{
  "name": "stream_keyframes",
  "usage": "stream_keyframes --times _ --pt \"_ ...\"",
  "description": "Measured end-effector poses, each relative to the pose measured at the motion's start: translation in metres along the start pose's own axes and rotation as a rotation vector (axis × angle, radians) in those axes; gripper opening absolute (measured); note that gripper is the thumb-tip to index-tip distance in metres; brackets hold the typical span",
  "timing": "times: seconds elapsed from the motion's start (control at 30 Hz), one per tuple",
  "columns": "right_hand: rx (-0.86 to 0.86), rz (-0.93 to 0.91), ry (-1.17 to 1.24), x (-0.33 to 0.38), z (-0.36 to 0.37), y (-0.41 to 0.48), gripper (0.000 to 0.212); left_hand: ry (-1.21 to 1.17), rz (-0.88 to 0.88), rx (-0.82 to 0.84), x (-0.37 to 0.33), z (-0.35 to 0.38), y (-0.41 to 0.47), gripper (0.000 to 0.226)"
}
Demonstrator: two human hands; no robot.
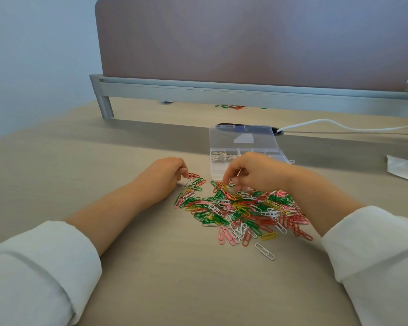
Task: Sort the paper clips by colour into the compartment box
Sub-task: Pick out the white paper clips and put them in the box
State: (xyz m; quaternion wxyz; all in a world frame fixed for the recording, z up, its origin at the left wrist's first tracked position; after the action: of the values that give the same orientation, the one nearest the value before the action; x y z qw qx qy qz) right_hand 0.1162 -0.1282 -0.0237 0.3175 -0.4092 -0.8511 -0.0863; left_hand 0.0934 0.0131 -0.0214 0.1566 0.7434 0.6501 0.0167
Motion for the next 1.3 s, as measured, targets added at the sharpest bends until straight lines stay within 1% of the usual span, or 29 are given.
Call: stream_keyframes --times 0.07,0.13,0.2,0.3,0.4,0.47,0.53,0.6,0.67,0.73,0.9,1.03,1.2,1.3 --pt "0.007 0.004 0.004 0.001 0.001 0.0 0.027 -0.016 -0.023 -0.04 0.002 -0.004 0.001 0.023" --pt "0.012 0.006 0.042 0.001 0.003 0.0 0.026 -0.074 -0.032 -0.038 0.004 -0.003 0.001 0.023" --pt "0.013 0.02 0.081 0.0 0.005 0.0 0.031 -0.119 -0.028 -0.024 0.003 -0.001 0.001 0.027" --pt "-0.003 0.03 0.066 0.001 0.007 0.001 0.037 -0.1 -0.026 -0.016 0.004 0.0 0.002 0.036" --pt "0.006 0.013 0.049 0.013 0.01 -0.001 0.034 -0.048 -0.025 0.006 0.004 -0.001 0.003 0.043" --pt "0.035 -0.006 0.038 0.02 0.014 -0.004 0.031 -0.052 -0.046 0.029 0.004 0.001 0.002 0.037" --pt "0.051 -0.034 -0.006 0.023 0.017 -0.006 0.018 -0.073 -0.082 0.046 0.006 0.002 0.001 0.027" --pt "0.056 -0.06 -0.063 0.023 0.019 -0.007 0.006 -0.018 -0.088 0.039 0.006 0.002 -0.001 0.023" --pt "0.069 -0.073 -0.088 0.022 0.021 -0.008 0.007 0.093 -0.075 0.016 0.004 0.0 -0.002 0.023" --pt "0.074 -0.08 -0.092 0.022 0.021 -0.007 0.007 0.143 -0.064 0.018 0.002 -0.001 -0.003 0.023" --pt "0.066 -0.07 -0.13 0.021 0.022 -0.006 0.002 0.154 -0.072 0.054 0.002 0.0 -0.002 0.02" --pt "0.06 -0.052 -0.148 0.018 0.022 -0.004 0.009 0.154 -0.063 0.125 0.005 0.007 0.0 0.019" --pt "0.095 -0.07 -0.174 0.019 0.026 -0.004 0.007 0.174 -0.07 0.209 0.006 0.013 -0.003 0.021" --pt "0.093 -0.056 -0.201 0.016 0.026 -0.002 0.007 0.161 -0.079 0.184 0.007 0.01 -0.003 0.017"
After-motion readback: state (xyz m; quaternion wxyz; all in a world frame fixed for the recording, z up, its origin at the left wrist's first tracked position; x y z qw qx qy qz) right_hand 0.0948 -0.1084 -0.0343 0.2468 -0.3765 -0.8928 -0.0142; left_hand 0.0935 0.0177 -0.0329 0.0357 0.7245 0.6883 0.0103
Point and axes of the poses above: each hand's wrist, its own y-axis towards the middle knuckle, its own z-axis out of the palm, x = y × z, the point moved 10 cm from there along y, towards the middle knuckle, and after that the axes turned 8 degrees about y, right-handed, at the moved point
